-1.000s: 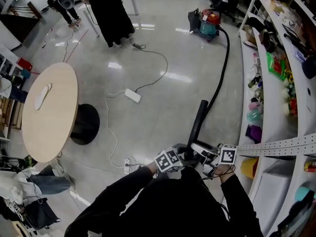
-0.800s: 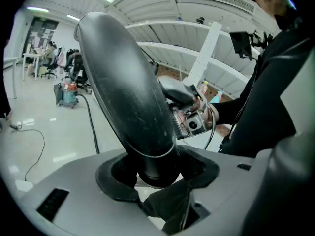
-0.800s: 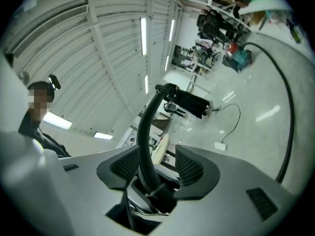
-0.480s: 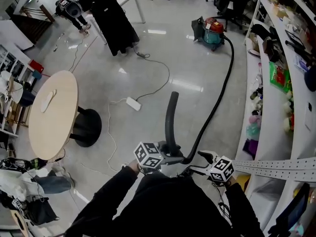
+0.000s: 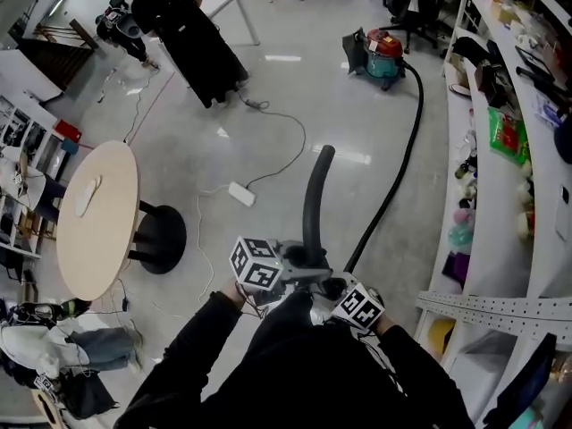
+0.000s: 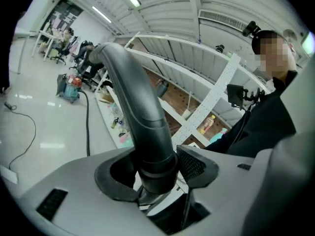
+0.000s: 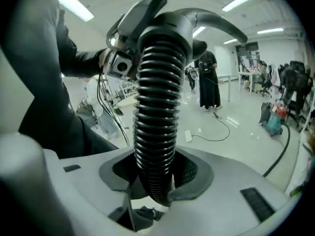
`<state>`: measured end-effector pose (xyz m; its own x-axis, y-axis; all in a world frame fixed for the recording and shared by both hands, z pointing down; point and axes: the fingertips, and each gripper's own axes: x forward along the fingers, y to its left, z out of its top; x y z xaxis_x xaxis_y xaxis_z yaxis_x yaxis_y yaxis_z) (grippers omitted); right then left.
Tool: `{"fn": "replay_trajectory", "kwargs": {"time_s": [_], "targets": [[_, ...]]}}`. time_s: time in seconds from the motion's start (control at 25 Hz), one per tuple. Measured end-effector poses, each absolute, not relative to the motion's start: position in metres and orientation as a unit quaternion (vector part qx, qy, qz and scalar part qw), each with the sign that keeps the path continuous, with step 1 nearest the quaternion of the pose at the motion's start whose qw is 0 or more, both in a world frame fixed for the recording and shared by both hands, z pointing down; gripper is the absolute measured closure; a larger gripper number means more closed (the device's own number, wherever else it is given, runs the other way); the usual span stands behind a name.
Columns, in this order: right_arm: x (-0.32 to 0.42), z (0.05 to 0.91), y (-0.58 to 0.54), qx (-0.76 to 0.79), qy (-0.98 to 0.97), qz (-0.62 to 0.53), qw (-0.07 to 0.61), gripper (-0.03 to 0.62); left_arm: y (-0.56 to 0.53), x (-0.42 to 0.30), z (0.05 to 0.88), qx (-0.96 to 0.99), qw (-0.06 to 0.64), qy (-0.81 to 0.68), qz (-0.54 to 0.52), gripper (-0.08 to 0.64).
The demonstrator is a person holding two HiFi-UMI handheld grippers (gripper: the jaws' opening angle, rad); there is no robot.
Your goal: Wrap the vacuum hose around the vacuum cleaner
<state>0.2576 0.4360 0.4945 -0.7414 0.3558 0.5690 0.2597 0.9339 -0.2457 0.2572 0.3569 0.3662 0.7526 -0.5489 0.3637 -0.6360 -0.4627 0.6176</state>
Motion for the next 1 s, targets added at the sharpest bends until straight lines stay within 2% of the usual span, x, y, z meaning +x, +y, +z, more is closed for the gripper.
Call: {"fn": "replay_trajectory", "kwargs": {"time_s": [0.04, 0.08, 0.12, 0.16, 0.32, 0.44, 0.68, 0.84, 1.0], "targets": [[0.261, 0.493, 0.433, -0.165, -0.930, 0.110, 0.310, 0.417, 0.349, 0.255, 0.371, 0.848, 0.385, -0.360, 0.063, 0.314], [0.263, 0.493, 0.426, -0.161, -0.929, 0.143, 0.300, 0.417, 0.341, 0.252, 0.380, 0.841, 0.382, -0.374, 0.079, 0.285], [0.264, 0.492, 0.417, -0.153, -0.928, 0.174, 0.291, 0.417, 0.334, 0.247, 0.391, 0.835, 0.380, -0.387, 0.097, 0.225], [0.263, 0.492, 0.407, -0.145, -0.927, 0.200, 0.284, 0.417, 0.329, 0.239, 0.402, 0.828, 0.382, -0.395, 0.110, 0.208], [0.254, 0.494, 0.368, -0.112, -0.911, 0.276, 0.284, 0.417, 0.330, 0.198, 0.430, 0.816, 0.416, -0.388, 0.107, 0.206], [0.237, 0.495, 0.324, -0.058, -0.891, 0.358, 0.272, 0.417, 0.334, 0.181, 0.454, 0.824, 0.416, -0.361, 0.133, 0.206], [0.192, 0.466, 0.230, 0.055, -0.841, 0.515, 0.159, 0.416, 0.312, 0.194, 0.505, 0.869, 0.320, -0.310, 0.216, 0.206], [0.155, 0.427, 0.185, 0.073, -0.824, 0.559, 0.064, 0.414, 0.274, 0.194, 0.526, 0.878, 0.270, -0.314, 0.239, 0.206], [0.127, 0.398, 0.161, 0.062, -0.809, 0.585, 0.009, 0.407, 0.249, 0.188, 0.530, 0.886, 0.257, -0.289, 0.257, 0.219]]}}
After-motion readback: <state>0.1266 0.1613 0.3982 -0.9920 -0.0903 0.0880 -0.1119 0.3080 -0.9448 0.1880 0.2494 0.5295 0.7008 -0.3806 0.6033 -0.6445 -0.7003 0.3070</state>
